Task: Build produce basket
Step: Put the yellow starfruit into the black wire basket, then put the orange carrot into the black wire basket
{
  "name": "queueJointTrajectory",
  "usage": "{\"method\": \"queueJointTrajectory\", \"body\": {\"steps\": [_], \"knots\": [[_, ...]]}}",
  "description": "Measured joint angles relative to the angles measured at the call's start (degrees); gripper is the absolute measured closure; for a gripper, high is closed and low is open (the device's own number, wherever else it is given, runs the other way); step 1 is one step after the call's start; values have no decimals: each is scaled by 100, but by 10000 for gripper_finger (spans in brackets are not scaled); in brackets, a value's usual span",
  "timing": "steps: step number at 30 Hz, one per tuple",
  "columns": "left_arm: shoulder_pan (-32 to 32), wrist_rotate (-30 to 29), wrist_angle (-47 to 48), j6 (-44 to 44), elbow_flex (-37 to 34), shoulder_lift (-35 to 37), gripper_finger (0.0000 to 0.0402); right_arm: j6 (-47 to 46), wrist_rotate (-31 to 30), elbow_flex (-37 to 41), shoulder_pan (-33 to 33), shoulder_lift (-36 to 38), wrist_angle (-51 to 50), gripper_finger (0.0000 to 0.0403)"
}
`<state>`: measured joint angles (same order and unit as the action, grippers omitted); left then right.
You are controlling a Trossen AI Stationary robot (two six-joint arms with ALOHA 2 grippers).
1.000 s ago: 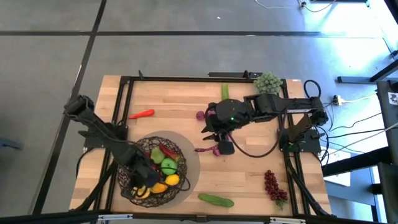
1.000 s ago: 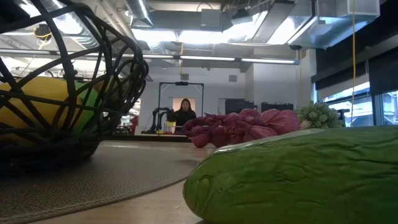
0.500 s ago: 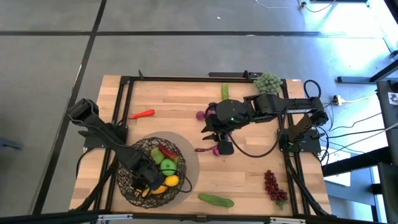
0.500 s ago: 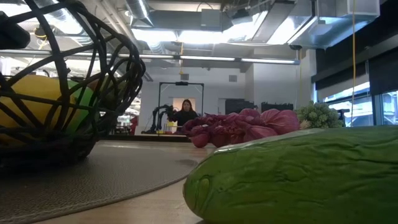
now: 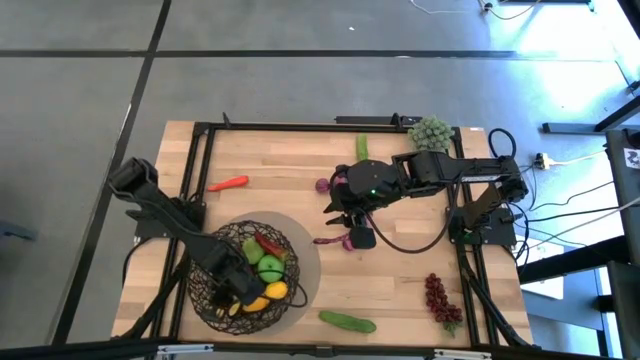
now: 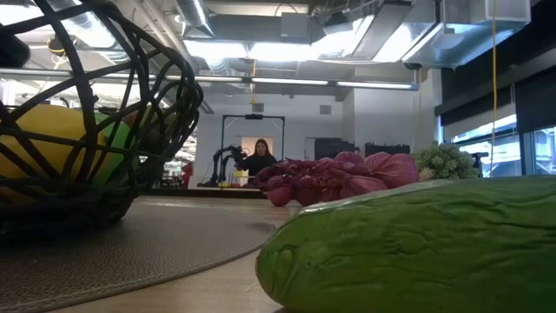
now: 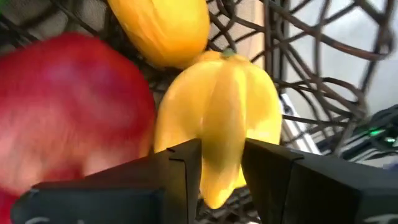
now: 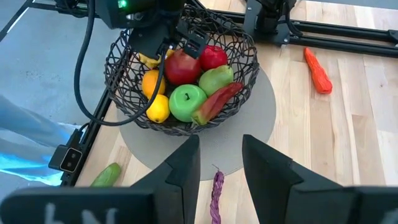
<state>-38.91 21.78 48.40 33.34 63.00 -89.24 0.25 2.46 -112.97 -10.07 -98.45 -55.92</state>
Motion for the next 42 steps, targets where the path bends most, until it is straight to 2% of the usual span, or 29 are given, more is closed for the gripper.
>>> {"method": "queueJointTrajectory", "body": {"steps": [9, 12, 16, 21, 25, 27, 30, 37, 39, 42], "knots": [[0, -5, -2, 575, 0, 691, 305, 7, 2, 0, 0, 0, -15, 289], [33, -285, 4, 945, 0, 1049, 303, 9, 4, 0, 2, 0, -44, 289], [216, -1333, 13, 1762, 0, 1751, 305, -135, 7, 2, 4, 70, -387, 289], [636, -2708, 124, 2163, 0, 2540, 303, -463, 7, 2, 17, 265, -792, 289], [1166, -3945, 324, 2676, 0, 3002, 305, -762, 9, 2, 121, 339, -1199, 289], [1518, -4299, 452, 2787, 0, 3131, 305, -752, -13, 2, 190, 363, -1456, 289], [2150, -4306, 747, 2919, 2, 3174, 303, -761, -178, 4, 293, 363, -1736, 289], [3709, -3539, 1794, 3517, 0, 3089, 302, -694, -195, 4, 582, 361, -1856, 289], [4106, -3500, 1940, 3498, 0, 3033, 302, -607, -195, 4, 650, 361, -1856, 289], [4700, -3348, 2023, 3023, -2, 2998, 302, -604, -190, 4, 748, 358, -1869, 289]]}}
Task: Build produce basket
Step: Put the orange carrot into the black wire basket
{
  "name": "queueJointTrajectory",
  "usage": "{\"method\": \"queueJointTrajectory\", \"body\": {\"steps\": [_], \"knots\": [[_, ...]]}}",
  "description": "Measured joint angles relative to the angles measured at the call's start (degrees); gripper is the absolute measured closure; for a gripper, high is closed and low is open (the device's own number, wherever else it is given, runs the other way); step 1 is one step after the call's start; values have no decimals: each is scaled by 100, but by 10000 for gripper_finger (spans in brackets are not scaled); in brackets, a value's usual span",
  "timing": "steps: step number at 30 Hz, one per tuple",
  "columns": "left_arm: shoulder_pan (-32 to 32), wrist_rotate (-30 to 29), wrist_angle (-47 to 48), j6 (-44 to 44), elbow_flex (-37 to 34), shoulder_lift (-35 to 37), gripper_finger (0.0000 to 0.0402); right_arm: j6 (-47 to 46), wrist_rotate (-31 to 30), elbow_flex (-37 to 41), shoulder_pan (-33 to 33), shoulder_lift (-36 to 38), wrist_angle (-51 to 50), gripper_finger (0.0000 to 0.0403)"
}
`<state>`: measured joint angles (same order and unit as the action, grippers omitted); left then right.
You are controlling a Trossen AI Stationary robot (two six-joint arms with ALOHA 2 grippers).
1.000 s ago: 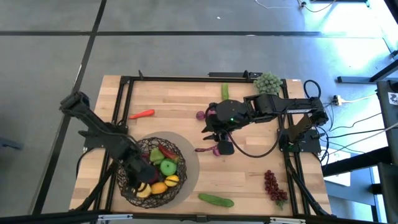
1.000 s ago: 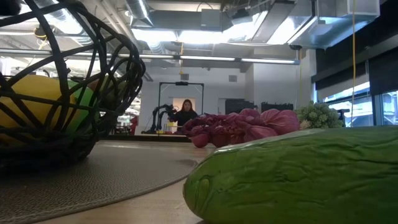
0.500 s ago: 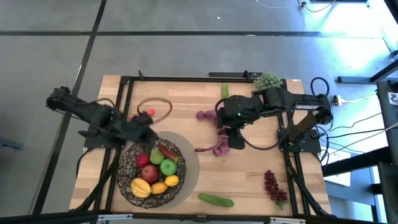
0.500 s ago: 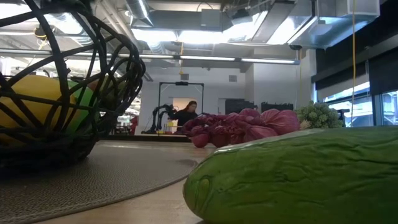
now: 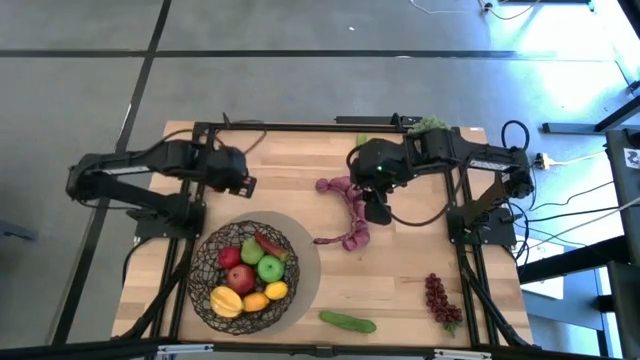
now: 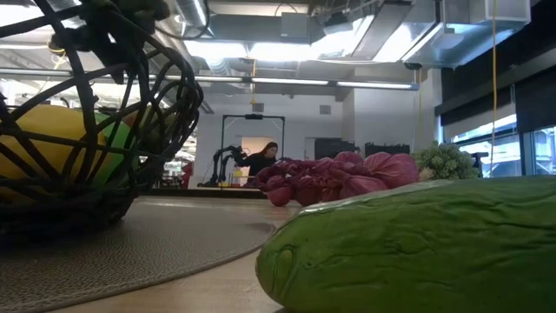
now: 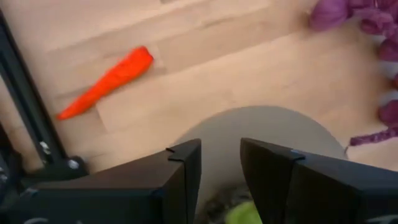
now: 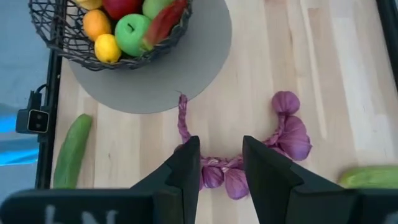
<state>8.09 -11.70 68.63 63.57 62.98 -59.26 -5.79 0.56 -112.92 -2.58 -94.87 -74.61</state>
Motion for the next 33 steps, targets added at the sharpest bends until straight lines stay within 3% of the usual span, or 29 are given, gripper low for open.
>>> {"method": "queueJointTrajectory", "body": {"steps": [8, 14, 23, 29, 33], "knots": [[1347, 651, -5, -1358, 2, -129, 301, -484, 62, 4, 470, -80, -92, 289], [2049, 674, -29, -2140, 2, -268, 301, -1209, 35, 4, 1048, -252, 83, 289], [2474, 701, -7, -3893, 2, -624, 301, -1348, 37, 4, 1700, -505, 175, 289], [2609, 702, -3, -4060, 2, -1006, 301, -1348, 121, 3, 2016, -515, 249, 289], [2735, 697, -4, -4330, 2, -1255, 301, -1404, 513, -2, 2291, -716, 283, 289]]}}
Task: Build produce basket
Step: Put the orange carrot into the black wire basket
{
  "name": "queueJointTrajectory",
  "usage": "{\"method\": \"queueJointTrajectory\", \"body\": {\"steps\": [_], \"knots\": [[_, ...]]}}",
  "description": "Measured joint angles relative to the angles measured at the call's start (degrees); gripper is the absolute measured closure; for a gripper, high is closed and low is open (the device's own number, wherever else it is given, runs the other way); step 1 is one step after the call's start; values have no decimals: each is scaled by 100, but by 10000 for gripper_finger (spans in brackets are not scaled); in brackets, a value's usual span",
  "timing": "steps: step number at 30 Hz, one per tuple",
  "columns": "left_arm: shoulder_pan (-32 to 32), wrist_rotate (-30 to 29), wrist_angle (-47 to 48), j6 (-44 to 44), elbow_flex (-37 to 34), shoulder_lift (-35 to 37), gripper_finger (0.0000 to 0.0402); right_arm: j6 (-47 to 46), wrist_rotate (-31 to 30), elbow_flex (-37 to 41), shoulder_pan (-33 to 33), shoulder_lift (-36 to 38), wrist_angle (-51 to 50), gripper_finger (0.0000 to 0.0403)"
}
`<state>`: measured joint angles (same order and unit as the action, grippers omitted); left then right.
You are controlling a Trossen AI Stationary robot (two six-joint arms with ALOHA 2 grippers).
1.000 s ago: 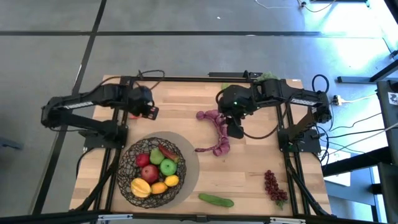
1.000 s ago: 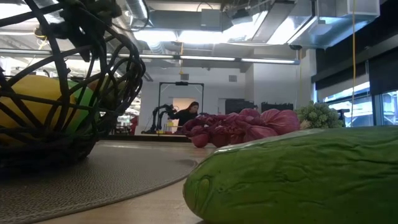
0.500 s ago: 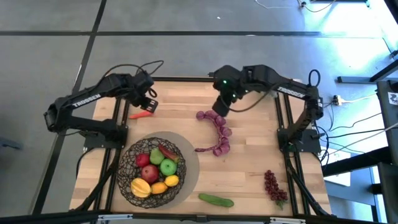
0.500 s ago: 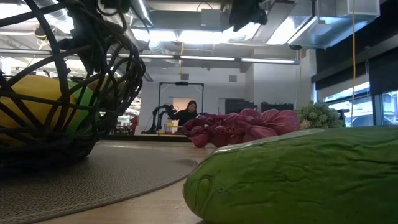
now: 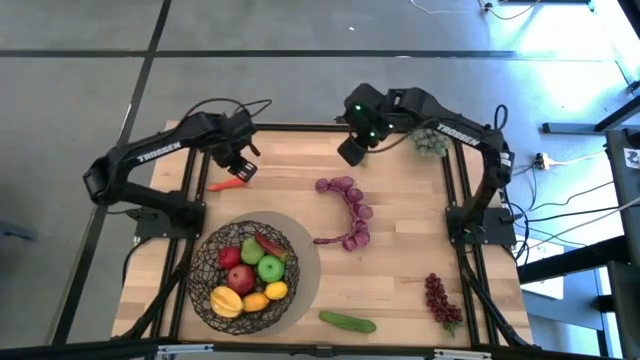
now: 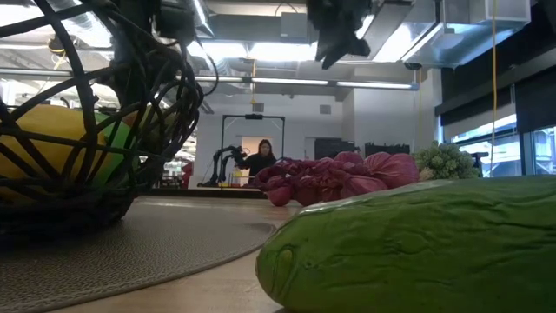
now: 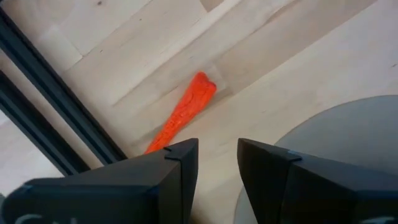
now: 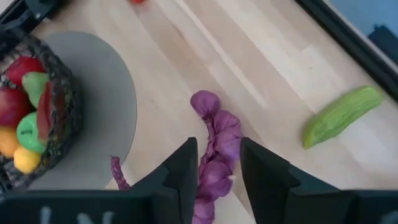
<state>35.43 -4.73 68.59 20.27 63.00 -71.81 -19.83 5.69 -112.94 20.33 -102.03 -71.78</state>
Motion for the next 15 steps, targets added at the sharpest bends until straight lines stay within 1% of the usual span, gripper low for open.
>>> {"method": "queueJointTrajectory", "body": {"steps": [2, 5, 9, 11, 13, 15], "knots": [[35, 0, -5, -202, 0, -93, 301, -97, 42, 2, 125, -79, 19, 289], [86, 111, -1, -877, 0, -124, 302, 104, 45, 2, 274, -231, 13, 289], [235, 975, 6, -2046, 0, -126, 306, 1058, 42, 6, 380, -455, 154, 289], [326, 1248, 11, -2611, 0, -126, 307, 1664, 114, 6, 390, -531, 358, 289], [416, 1327, 66, -3168, 0, -126, 306, 2339, 462, 6, 388, -625, 637, 289], [491, 1327, 169, -3603, 0, -126, 305, 2909, 1049, 6, 388, -711, 910, 289]]}}
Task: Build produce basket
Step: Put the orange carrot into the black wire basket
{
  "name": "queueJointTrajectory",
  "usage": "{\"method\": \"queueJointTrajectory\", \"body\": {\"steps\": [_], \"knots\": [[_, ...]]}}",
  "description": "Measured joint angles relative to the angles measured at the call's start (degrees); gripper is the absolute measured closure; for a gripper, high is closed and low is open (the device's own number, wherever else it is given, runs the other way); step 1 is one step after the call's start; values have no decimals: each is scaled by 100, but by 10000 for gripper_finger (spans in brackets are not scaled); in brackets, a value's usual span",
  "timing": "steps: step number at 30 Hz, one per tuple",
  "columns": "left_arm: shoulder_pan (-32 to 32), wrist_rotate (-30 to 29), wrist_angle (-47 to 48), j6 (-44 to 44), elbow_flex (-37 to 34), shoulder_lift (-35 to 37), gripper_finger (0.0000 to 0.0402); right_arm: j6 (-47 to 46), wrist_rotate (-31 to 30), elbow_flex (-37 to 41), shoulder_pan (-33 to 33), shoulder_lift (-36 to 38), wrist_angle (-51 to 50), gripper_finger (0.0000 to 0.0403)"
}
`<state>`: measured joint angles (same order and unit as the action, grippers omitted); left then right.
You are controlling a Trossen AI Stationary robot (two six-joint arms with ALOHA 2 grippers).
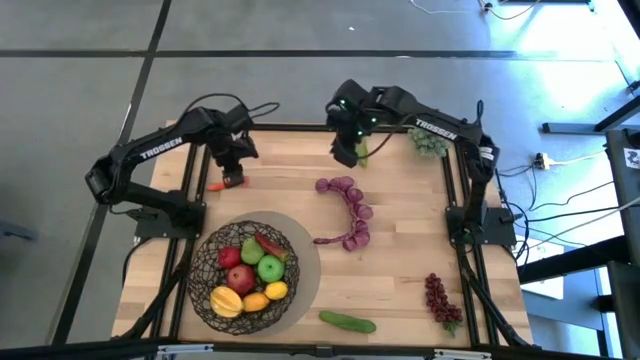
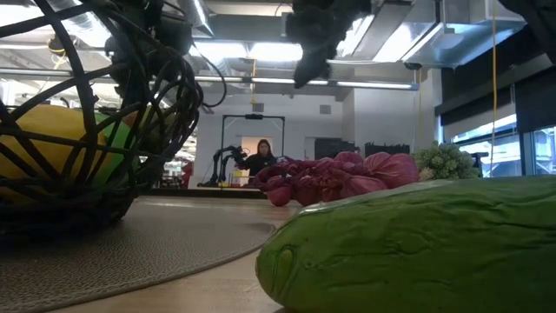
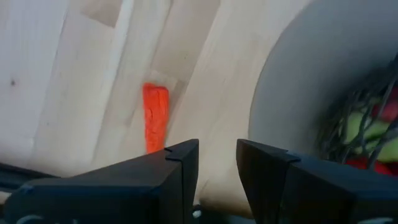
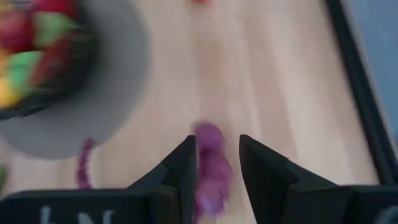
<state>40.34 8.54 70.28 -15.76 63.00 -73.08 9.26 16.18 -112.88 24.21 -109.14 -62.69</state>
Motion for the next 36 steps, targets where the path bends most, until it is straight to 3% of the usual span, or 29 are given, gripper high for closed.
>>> {"method": "queueJointTrajectory", "body": {"steps": [3, 5, 36], "knots": [[74, 6, 26, -293, 0, 0, 307, 841, 865, -2, 0, -89, 283, 289], [108, 8, 29, -283, 0, 0, 308, 1272, 1027, -2, -5, -161, 326, 289], [139, 106, 128, -104, -4, 0, 309, 1332, 1043, -2, -7, -214, 592, 289]]}}
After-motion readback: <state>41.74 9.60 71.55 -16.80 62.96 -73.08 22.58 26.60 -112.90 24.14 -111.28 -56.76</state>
